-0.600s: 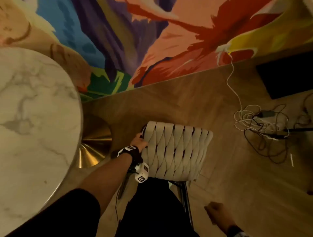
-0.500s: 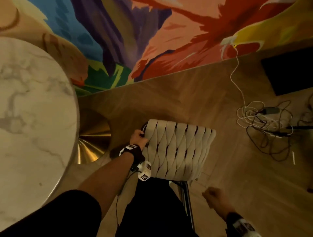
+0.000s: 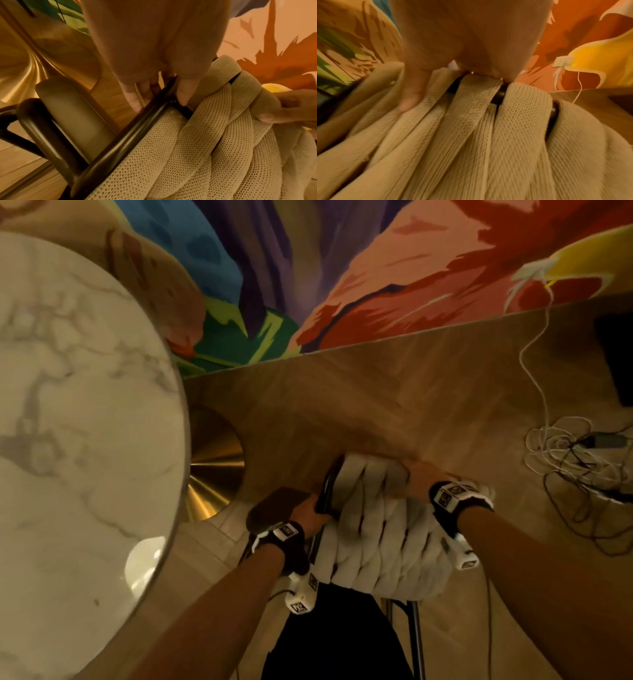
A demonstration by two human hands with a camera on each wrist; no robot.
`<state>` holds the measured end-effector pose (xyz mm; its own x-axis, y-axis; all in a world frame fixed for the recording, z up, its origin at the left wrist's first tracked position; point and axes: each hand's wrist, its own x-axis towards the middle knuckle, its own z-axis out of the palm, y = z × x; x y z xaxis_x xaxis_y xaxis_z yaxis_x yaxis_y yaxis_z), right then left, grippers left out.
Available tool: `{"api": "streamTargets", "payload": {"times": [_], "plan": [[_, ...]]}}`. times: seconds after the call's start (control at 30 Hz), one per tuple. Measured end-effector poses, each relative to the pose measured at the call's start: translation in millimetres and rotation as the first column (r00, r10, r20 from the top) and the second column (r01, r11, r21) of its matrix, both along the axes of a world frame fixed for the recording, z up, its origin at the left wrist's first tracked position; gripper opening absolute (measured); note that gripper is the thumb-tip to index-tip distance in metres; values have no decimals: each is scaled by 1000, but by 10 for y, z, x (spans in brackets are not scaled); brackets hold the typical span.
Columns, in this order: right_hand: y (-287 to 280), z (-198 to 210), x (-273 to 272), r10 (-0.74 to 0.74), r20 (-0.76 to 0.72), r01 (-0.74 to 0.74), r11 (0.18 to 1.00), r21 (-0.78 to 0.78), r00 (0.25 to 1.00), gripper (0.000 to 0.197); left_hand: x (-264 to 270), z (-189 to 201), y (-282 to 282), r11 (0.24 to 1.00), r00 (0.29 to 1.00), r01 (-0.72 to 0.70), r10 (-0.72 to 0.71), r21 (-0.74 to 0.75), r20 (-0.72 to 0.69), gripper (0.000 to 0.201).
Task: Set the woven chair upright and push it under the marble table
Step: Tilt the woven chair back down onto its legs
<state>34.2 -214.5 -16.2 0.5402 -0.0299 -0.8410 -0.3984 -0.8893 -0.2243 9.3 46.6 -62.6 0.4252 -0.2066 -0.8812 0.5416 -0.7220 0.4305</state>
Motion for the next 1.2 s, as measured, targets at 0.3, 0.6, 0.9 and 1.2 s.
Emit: {"api": "streamTargets", "payload": {"times": [0.3,0.6,0.9,1.2], "plan": [[74,132,-71,5,-153,6,997,77,988,93,-283,283,240,993,995,-65,72,-96,74,48],[-16,1140,27,26,84,-47,968,248,996,66,-28,1107,427,970,961,18,50,-241,271,44],[209,2257,-94,297,345,-327,944,31,890,29,291,1846,313,952,775,273,-132,-140,619,39],[550,1312,-624,408,196,-413,911,-18,892,27,-127,1319,224,898,757,425,-424,118,497,27]]}}
